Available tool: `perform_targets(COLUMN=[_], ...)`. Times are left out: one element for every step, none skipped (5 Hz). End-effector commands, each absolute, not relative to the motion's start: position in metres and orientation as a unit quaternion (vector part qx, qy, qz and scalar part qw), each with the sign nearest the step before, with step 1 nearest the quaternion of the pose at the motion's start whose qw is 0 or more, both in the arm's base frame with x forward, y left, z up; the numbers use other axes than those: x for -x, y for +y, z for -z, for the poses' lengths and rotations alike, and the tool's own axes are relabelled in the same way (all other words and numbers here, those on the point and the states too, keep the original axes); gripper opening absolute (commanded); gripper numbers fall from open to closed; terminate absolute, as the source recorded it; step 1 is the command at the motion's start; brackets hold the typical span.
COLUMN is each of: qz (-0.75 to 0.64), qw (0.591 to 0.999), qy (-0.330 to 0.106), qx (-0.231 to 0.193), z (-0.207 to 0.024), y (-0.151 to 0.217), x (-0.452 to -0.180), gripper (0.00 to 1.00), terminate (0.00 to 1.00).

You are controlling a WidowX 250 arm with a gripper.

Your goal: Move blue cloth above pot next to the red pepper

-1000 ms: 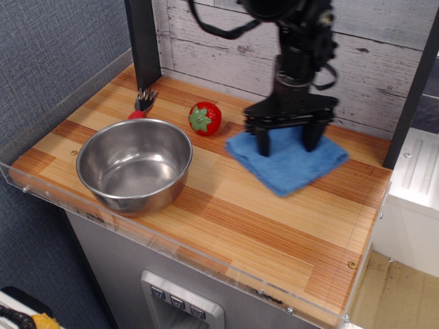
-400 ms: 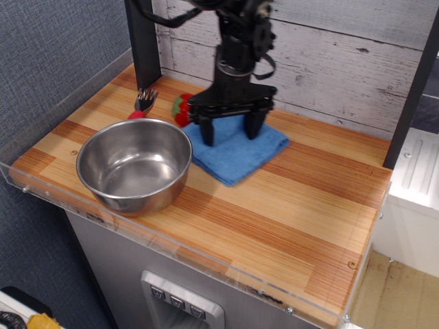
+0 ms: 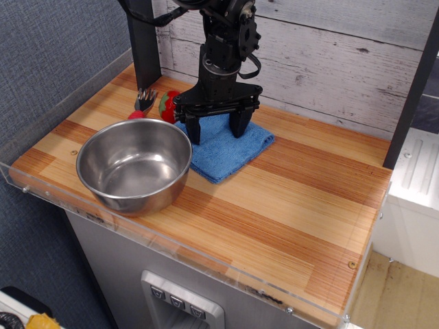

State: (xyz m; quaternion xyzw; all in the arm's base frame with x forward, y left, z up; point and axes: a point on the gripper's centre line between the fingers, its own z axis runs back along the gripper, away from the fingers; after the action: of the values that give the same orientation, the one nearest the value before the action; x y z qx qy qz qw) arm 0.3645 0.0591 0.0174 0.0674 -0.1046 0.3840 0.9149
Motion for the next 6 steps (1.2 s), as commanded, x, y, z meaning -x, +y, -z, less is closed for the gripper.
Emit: perform_targets(qz=[-0.390, -0.390, -0.389, -0.389, -0.396, -0.397], qw=[0.907, 0.907, 0.907, 0.902, 0.891, 0.881], qy=[-0.150, -0.151, -0.159, -0.186, -0.222, -0.257], qx=[-0.043, -0.037, -0.031, -0.023, -0.019, -0.015], z=[-0.054, -0.058, -0.063, -0.081, -0.115, -0.146], y=[0.059, 0.053, 0.049, 0.045, 0.047, 0.046], x=[-0.369, -0.370, -0.370, -0.368, -0.369, -0.368], gripper=[1.00, 1.00, 1.00, 1.00, 1.00, 1.00], terminate=[0.00, 0.00, 0.00, 0.00, 0.00, 0.00])
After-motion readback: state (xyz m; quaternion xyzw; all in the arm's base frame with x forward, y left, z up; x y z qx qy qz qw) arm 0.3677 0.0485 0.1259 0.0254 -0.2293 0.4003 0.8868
